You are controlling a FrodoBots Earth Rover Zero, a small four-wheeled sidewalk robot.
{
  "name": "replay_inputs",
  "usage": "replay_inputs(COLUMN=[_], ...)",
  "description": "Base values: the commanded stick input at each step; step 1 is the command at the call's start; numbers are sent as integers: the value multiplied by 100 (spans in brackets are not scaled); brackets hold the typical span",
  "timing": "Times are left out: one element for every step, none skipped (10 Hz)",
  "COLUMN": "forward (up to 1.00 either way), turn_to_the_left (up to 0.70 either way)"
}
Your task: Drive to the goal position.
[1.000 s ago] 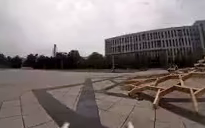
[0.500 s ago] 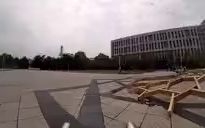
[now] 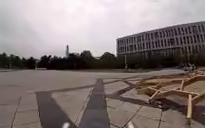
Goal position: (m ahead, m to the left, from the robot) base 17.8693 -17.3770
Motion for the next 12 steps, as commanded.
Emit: replay_inputs(forward=[50,50,50,50,50,50,50,50,50,50,50,50], turn_to_the_left=[0,0,0,0,0,0,0,0,0,0,0,0])
